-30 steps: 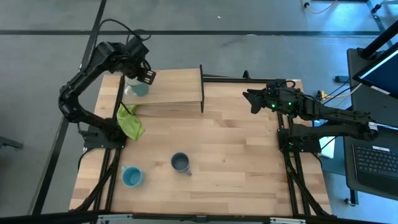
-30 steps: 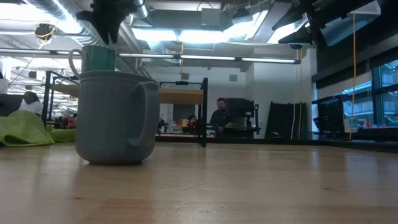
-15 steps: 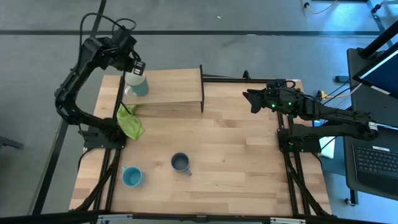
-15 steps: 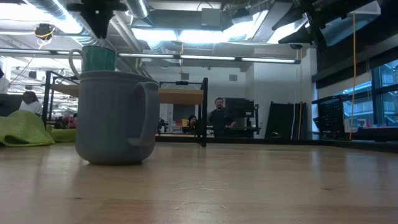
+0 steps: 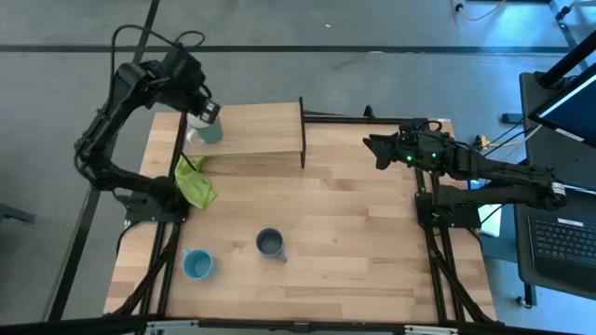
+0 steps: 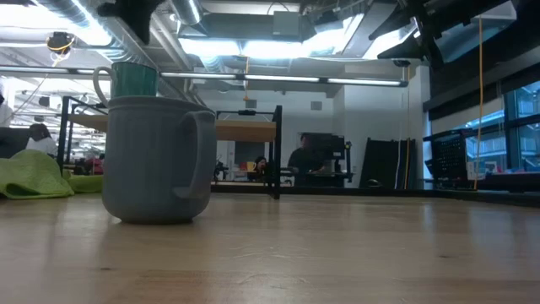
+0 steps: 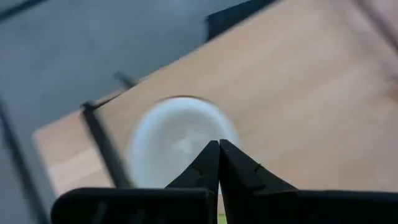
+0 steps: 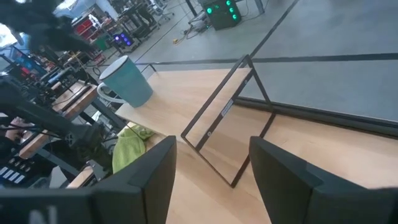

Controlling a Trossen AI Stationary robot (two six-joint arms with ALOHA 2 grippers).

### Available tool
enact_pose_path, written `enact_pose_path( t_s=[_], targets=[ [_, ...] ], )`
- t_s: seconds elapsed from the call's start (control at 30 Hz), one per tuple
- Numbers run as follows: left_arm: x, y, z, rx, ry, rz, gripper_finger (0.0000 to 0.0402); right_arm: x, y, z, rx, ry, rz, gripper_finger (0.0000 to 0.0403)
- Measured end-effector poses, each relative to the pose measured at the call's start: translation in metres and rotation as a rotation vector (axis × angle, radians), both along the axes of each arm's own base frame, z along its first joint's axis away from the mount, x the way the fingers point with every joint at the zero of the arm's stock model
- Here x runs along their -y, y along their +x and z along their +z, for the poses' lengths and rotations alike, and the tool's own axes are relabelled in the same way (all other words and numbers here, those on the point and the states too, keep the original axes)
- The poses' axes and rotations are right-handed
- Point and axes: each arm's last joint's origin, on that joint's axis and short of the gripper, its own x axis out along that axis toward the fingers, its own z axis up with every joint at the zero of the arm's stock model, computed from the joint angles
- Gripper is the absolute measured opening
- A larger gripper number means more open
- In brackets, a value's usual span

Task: Stack small to large cups/mugs on shelf
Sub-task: Put the light blue mug on the shelf

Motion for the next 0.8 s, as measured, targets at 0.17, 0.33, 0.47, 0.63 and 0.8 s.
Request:
enact_pose_path(
  t_s=[0.17, 0.33, 0.47, 0.63, 0.8],
  targets=[
    [0.034, 0.033, 0.002, 0.017, 0.043, -0.249, 0.0003, -0.001, 0.004, 0.002, 0.021, -0.007, 0.074, 0.0204],
    [0.072, 0.065, 0.0, 0.016, 0.067, -0.513, 0.0017, -0.005, 0.021, 0.005, 0.097, 0.0, 0.23, 0.0204],
    [0.101, 0.085, -0.006, -0.007, 0.055, -0.649, 0.0028, -0.01, 0.036, 0.002, 0.113, 0.001, 0.278, 0.0204],
    [0.134, 0.091, -0.025, -0.155, 0.005, -0.734, 0.0037, -0.018, 0.049, -0.007, 0.087, 0.039, 0.319, 0.0204],
    [0.165, 0.087, -0.047, -0.168, -0.048, -0.807, 0.004, -0.024, 0.052, -0.006, 0.109, 0.06, 0.344, 0.0204]
  ],
)
